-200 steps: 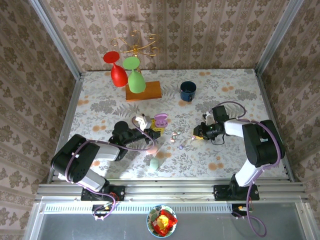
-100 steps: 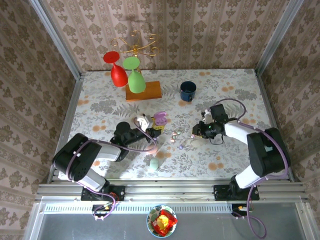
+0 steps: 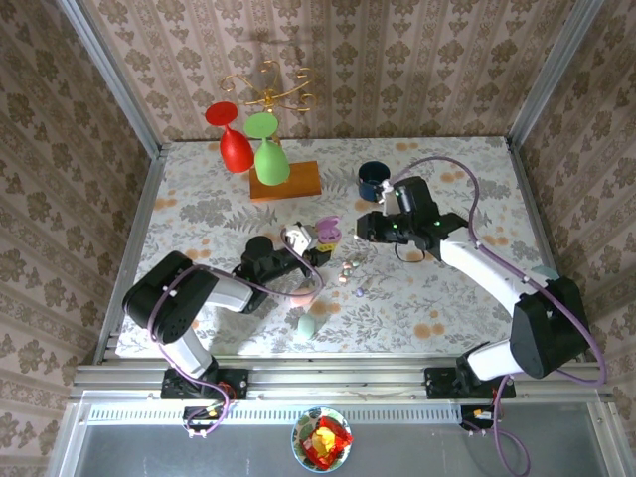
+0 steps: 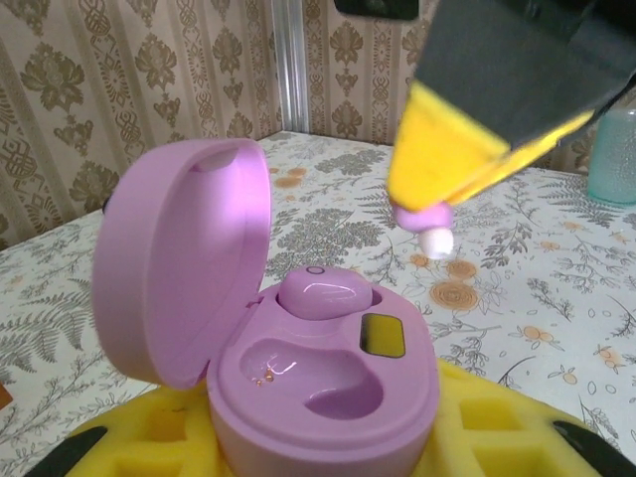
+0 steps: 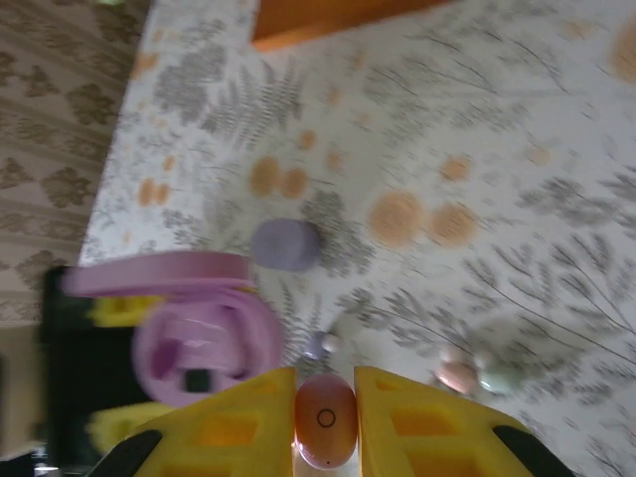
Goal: Insert the wireless bluetooth earbuds into the charging case
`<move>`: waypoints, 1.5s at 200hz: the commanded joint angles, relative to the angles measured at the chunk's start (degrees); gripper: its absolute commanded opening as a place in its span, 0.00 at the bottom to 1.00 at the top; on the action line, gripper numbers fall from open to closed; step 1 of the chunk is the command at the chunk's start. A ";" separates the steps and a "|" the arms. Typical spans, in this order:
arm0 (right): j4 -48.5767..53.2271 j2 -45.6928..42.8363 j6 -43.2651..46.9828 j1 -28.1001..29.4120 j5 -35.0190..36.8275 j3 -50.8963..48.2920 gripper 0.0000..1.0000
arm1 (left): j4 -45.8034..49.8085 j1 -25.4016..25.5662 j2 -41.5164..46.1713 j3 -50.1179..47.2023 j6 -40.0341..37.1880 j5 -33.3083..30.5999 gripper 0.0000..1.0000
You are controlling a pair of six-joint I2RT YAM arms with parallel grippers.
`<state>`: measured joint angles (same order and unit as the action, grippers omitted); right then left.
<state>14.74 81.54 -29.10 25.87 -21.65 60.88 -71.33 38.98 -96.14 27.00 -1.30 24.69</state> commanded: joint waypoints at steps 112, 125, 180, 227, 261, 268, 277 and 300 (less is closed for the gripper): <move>1.33 8.35 1.66 5.94 -0.28 8.60 0.22 | -2.22 1.29 -2.34 3.32 2.27 -0.12 0.28; 1.59 8.37 1.71 6.14 -0.62 8.58 0.22 | -2.23 1.34 -2.52 3.45 2.37 -0.49 0.28; 2.74 9.20 2.38 7.43 -0.94 8.81 0.23 | -2.23 1.28 -3.10 4.20 3.23 -1.47 0.28; 3.32 8.47 2.37 7.97 0.79 8.86 0.32 | -2.23 1.28 -3.01 4.15 3.31 -1.57 0.28; 4.98 5.39 3.14 6.88 2.27 8.94 0.41 | -2.24 1.01 -2.49 3.37 3.41 -1.23 0.28; 5.25 4.47 3.32 6.60 2.39 8.75 0.42 | -2.27 1.02 -2.32 3.08 3.26 -1.07 0.28; 5.45 3.35 3.68 6.28 2.36 8.55 0.43 | -2.26 1.04 -2.17 2.64 2.74 -0.90 0.28; 5.64 0.88 4.10 5.28 2.22 8.25 0.44 | -2.37 0.90 -1.78 1.75 1.97 -0.78 0.28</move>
<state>18.46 86.43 -26.59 32.27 -20.73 68.45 -71.24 39.77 -98.78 29.34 0.43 23.29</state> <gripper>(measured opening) 0.436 0.358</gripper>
